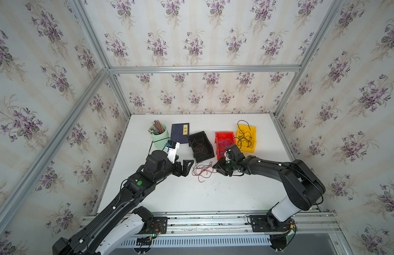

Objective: Untangle and sort cables by color
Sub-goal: Untie the cable.

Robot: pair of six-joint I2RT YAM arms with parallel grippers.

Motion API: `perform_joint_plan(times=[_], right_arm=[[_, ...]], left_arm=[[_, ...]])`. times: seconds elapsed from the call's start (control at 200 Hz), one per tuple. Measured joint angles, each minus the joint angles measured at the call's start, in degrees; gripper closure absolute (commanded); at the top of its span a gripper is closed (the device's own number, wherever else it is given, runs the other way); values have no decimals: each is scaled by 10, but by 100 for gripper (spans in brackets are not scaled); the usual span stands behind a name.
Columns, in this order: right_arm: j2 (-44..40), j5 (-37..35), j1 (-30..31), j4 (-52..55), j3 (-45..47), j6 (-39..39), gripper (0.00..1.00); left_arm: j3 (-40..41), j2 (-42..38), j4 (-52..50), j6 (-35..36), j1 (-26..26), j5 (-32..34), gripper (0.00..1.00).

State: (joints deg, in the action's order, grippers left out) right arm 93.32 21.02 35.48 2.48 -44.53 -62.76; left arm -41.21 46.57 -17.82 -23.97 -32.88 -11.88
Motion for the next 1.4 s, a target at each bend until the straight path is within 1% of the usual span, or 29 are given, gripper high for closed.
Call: perform_joint_plan(times=[0.29, 0.47, 0.739, 0.794, 0.844, 0.974, 1.174, 1.289, 1.399], right_arm=[[21, -28, 4, -4, -7, 0, 68], [28, -54, 5, -5, -10, 0, 68], [48, -63, 5, -22, -24, 2, 69], [52, -66, 5, -24, -28, 3, 73], [55, -67, 7, -24, -31, 5, 79], [54, -71, 10, -21, -36, 13, 100], [17, -94, 17, 15, -41, 32, 100], [-30, -117, 28, 58, -59, 59, 100], [-84, -155, 43, 110, -91, 89, 100]], left_arm=[[-3, -5, -10, 6, 0, 18, 1], [-2, -10, -19, 10, 0, 27, 1], [-2, -6, -21, 10, 0, 32, 1], [-2, -5, -20, 10, 0, 32, 1], [-2, -4, -20, 10, 0, 32, 1], [-1, -4, -20, 10, 0, 33, 1], [3, 5, -14, 10, 0, 34, 1], [3, 17, -3, 10, 0, 33, 1], [3, 29, 12, 10, 0, 30, 1]])
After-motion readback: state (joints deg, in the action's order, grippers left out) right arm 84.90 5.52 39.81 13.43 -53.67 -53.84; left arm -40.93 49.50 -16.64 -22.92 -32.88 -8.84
